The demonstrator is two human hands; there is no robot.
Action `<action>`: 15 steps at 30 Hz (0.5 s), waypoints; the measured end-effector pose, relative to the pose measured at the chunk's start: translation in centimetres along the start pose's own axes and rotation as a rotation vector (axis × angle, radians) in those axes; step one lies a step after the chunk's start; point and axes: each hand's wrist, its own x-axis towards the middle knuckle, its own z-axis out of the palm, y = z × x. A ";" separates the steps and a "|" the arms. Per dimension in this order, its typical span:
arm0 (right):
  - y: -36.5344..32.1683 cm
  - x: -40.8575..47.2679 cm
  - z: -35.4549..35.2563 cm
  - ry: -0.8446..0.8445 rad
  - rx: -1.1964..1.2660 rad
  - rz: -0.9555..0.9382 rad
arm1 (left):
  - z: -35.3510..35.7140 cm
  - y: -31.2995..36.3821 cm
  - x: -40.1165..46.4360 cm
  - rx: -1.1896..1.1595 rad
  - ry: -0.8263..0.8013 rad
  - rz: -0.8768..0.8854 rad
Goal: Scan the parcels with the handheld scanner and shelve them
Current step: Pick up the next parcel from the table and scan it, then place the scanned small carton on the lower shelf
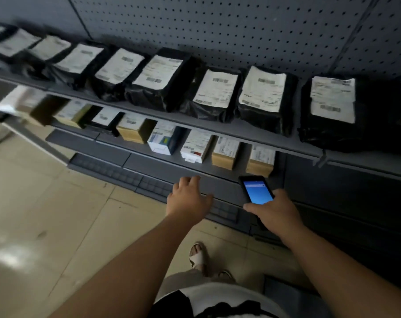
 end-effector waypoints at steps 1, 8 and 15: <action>-0.6 -0.1 0.9 -0.025 -0.019 -0.025 | -0.2 -1.1 -0.6 -0.023 0.010 -0.033; -8.0 -1.8 8.2 -0.209 -0.194 -0.228 | -3.0 -10.4 -4.1 -0.090 0.126 -0.240; -18.6 -5.4 19.7 -0.350 -0.357 -0.455 | -7.5 -23.5 -7.0 -0.141 0.264 -0.464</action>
